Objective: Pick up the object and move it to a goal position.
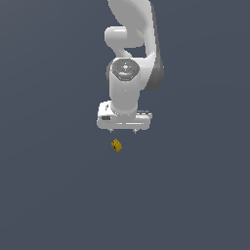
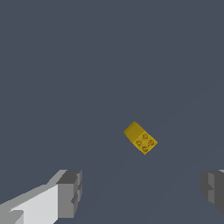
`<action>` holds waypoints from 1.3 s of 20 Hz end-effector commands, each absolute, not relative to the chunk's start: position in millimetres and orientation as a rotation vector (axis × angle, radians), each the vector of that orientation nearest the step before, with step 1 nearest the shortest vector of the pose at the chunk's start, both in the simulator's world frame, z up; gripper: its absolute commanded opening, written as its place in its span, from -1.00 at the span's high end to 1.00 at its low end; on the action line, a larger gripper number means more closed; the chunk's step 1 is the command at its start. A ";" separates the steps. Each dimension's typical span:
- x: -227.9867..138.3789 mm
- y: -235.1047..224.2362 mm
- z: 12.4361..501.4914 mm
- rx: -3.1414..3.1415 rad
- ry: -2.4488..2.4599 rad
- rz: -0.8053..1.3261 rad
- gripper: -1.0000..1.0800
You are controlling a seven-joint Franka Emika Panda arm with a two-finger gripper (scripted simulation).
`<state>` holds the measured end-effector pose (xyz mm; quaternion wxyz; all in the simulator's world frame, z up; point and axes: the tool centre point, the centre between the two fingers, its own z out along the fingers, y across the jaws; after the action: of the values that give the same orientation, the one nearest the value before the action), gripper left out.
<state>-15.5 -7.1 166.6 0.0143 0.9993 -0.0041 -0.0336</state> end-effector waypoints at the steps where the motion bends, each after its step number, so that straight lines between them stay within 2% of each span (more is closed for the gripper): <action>1: -15.6 -7.5 166.8 3.110 -0.015 -0.105 -0.92; 13: -14.2 -12.9 153.5 3.111 0.158 -0.095 -0.92; 26: -11.9 -26.2 119.3 3.065 0.619 -0.063 -0.92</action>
<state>-12.1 -24.6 123.6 0.0078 0.9836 0.1787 -0.0218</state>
